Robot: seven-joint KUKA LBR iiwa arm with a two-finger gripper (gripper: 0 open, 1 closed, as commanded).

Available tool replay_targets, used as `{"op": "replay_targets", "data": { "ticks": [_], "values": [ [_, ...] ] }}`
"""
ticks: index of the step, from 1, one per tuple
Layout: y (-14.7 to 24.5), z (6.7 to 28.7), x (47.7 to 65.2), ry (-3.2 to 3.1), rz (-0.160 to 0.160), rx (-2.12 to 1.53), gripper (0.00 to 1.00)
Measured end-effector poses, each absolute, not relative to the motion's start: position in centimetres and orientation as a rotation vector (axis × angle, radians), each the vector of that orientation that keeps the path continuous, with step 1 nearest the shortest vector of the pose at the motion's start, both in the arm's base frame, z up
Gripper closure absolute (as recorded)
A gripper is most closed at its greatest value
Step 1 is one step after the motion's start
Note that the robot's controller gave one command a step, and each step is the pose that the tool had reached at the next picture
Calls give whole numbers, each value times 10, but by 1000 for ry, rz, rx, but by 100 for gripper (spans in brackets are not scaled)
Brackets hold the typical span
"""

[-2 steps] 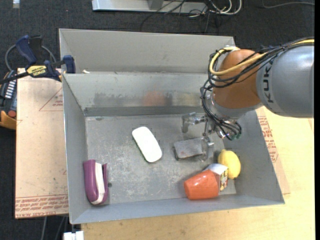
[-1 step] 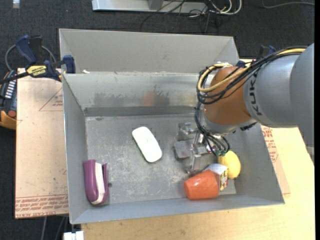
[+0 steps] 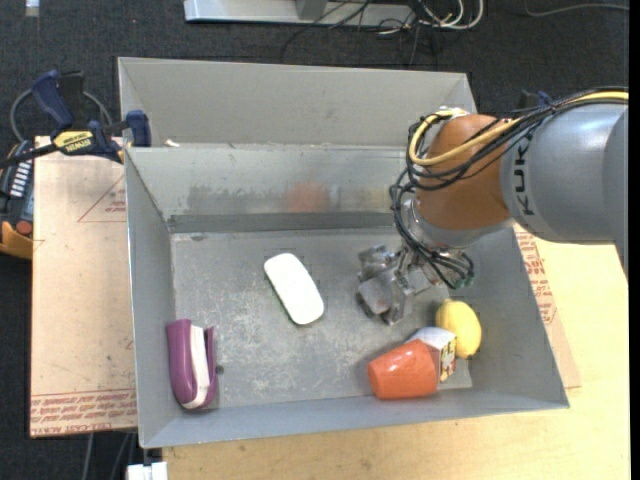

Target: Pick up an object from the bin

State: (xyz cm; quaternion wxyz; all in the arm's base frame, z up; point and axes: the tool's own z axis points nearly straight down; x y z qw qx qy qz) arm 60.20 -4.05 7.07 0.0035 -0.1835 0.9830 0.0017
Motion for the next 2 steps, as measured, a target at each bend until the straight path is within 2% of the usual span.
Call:
{"op": "replay_targets", "data": {
  "ticks": [2],
  "values": [
    [-40, 77, 600, 3088, 8, -578, 100]
  ]
}}
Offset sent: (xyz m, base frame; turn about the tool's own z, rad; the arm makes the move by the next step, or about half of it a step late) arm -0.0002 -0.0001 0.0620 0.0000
